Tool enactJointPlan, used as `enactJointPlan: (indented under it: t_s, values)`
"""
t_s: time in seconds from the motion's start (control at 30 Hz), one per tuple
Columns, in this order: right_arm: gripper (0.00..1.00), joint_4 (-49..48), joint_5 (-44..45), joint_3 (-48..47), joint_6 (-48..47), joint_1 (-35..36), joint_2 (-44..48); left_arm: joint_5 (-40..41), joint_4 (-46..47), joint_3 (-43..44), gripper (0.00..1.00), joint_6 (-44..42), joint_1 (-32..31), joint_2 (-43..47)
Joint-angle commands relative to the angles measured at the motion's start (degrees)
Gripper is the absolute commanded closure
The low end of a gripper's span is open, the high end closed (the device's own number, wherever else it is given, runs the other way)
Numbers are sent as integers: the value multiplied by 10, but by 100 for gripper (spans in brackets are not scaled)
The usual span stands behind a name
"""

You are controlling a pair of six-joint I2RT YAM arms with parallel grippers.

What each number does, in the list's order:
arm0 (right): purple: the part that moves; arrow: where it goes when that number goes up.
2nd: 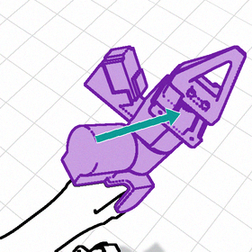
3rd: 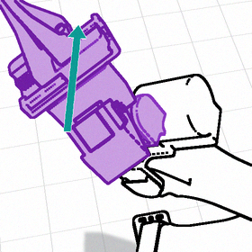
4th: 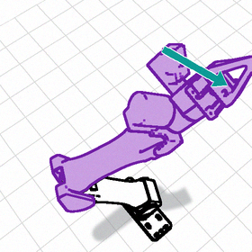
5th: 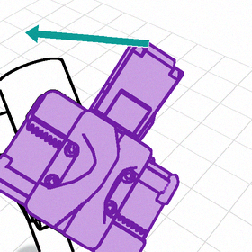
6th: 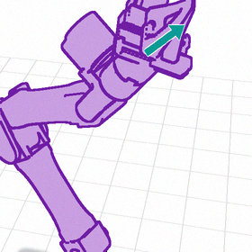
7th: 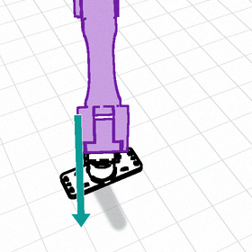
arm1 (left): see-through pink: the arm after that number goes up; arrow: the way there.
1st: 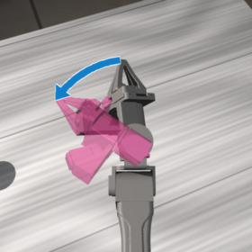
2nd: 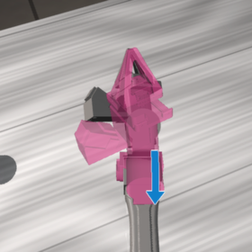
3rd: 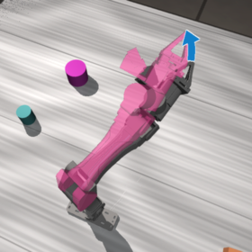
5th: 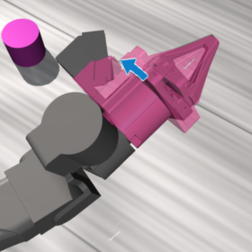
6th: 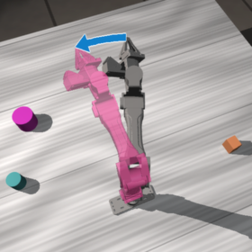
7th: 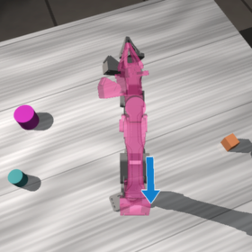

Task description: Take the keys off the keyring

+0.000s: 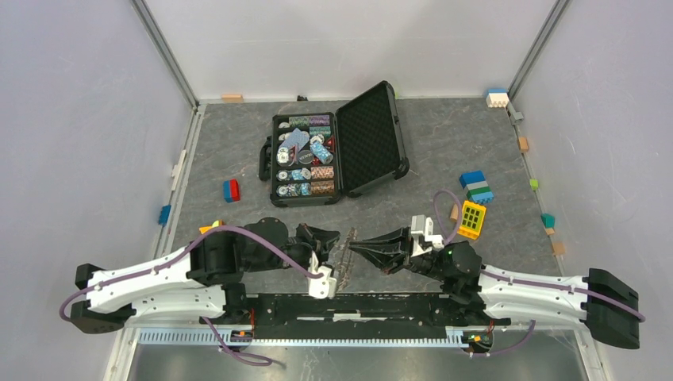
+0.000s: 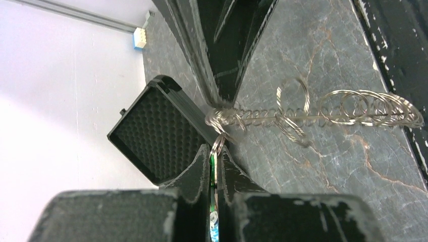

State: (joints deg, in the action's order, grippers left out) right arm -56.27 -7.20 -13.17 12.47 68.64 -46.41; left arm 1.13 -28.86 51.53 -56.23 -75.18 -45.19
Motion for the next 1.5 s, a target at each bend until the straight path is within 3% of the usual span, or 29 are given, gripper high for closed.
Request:
enactJointPlan:
  t_s: [0.0,0.13,0.3,0.6,0.93,1.27,1.47]
  values:
    - [80,-9,48,19,-19,-4,28,34,24,-15,98,-2,10,39]
    - [64,70,37,6,-67,-4,52,28,57,-40,98,-15,23,51]
    - [55,166,14,-32,-120,-4,68,-4,62,-48,98,-18,43,54]
    - [51,308,-81,-144,-216,-4,3,-82,78,-74,98,-38,69,56]
    - [42,374,-110,-171,-307,-4,-14,-114,164,-171,98,-57,70,151]
    - [42,412,-106,-178,-342,-4,-16,-166,109,-137,98,-52,81,98]
    - [43,451,-86,-158,-340,-3,31,-227,57,-102,98,-58,112,42]
